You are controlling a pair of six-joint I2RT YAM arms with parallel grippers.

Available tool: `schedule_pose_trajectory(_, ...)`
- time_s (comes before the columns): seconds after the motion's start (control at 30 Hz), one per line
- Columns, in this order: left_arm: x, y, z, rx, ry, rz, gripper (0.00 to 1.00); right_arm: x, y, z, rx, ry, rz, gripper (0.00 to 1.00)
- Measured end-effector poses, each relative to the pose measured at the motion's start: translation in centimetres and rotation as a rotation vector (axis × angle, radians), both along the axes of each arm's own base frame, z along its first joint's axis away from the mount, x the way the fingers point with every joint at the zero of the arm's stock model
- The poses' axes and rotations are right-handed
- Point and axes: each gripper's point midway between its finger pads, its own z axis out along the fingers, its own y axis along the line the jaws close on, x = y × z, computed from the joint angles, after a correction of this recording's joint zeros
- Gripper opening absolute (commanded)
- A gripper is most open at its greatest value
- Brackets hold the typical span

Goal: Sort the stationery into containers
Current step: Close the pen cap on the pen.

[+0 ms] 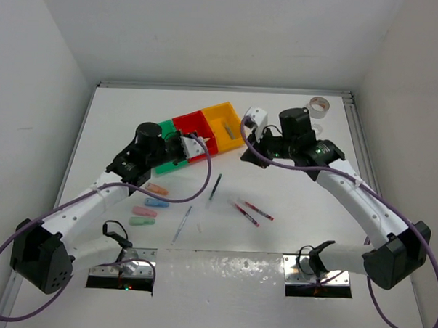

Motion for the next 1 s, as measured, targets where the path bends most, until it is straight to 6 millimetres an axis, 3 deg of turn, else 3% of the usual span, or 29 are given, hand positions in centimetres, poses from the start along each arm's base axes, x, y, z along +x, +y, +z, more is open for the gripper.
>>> schedule_pose_trajectory(0.13,0.5,0.6,0.0,0.182,-0.198,-0.064,0.0,-2.8,-0.1,-2.7,-0.118,0.053,0.104,0.0)
schedule_pose_trajectory(0.27,0.3,1.0,0.4,0.323,-0.397,-0.149,0.0,-4.5,0.5,-3.5,-0.15,0.068,0.163,0.0)
schedule_pose_trajectory(0.43,-1.0,1.0,-0.6,0.443,-0.582,-0.261,0.0,-5.5,1.5,-3.9,-0.152,0.071,0.198,0.0)
schedule_pose_trajectory(0.63,-2.2,0.6,-1.5,0.484,-0.684,-0.345,0.0,-5.2,3.0,-5.2,-0.158,0.08,0.188,0.0)
schedule_pose_trajectory(0.87,-2.9,0.5,-1.8,0.49,-0.728,-0.379,0.0,-4.3,5.7,-8.8,-0.191,0.164,0.154,0.0)
schedule_pose_trajectory(1.0,-3.1,0.4,-2.1,0.484,-0.725,-0.395,0.0,-3.3,6.8,-8.8,-0.187,0.168,0.138,0.0)
